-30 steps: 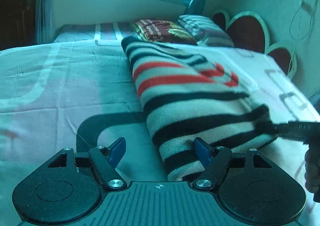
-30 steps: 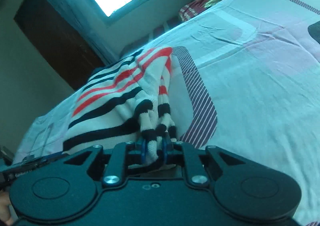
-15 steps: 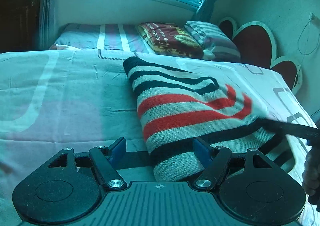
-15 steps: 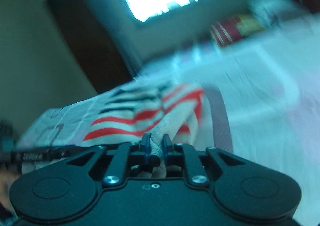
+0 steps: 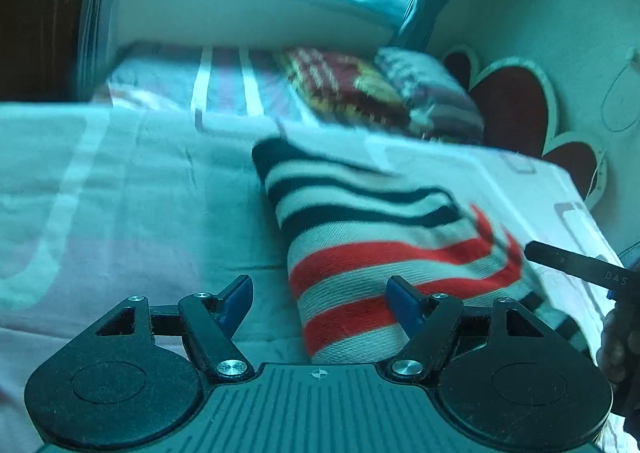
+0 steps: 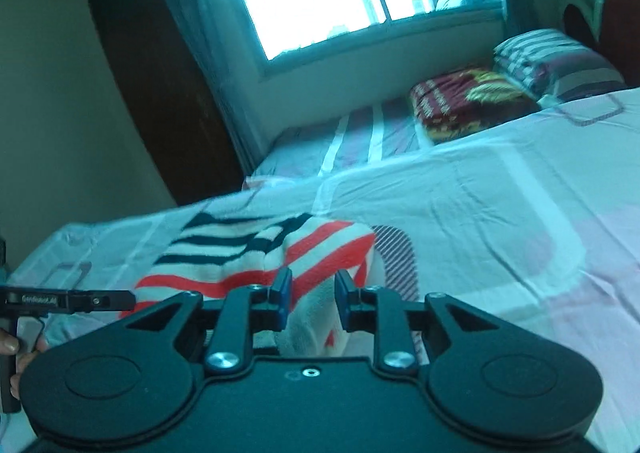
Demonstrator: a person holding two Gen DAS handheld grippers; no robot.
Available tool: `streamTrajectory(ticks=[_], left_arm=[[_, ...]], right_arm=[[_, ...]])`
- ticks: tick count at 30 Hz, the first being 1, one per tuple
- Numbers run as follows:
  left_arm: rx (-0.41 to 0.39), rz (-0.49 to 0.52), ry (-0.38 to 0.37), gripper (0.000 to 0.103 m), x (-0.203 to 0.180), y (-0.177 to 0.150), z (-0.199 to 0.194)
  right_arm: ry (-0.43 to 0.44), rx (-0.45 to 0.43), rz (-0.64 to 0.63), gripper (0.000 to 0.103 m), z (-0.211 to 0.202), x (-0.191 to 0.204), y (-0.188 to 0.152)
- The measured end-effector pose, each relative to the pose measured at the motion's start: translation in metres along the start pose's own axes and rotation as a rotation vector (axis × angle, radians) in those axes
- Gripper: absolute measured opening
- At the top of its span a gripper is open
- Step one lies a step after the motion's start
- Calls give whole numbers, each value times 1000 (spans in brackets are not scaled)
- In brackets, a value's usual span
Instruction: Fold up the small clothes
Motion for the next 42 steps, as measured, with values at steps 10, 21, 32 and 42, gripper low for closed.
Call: streamTrajectory(ticks=[10, 21, 32, 42], left_arm=[[43, -7, 26, 85, 10, -14, 8], [45, 29, 32, 89, 2, -37, -24], [104, -110, -98, 68, 18, -25, -24], [102, -34, -23, 76, 5, -28, -10]], right_arm=[[-4, 88, 78, 32, 24, -25, -17], [-15, 226, 63, 70, -9, 0, -35], [207, 211, 413, 73, -25, -43, -35], [165, 201, 230, 65, -20, -21, -24]])
Point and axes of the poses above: each gripper's, at about its wrist camera, not at the fingertips, and z roughly the way its jaws point, x to its left, y to its top, the point moved 4 cm from there along z, roughly the way its jaws point, and after that the axes turned 2 degrees about y, right-handed, at the moved point
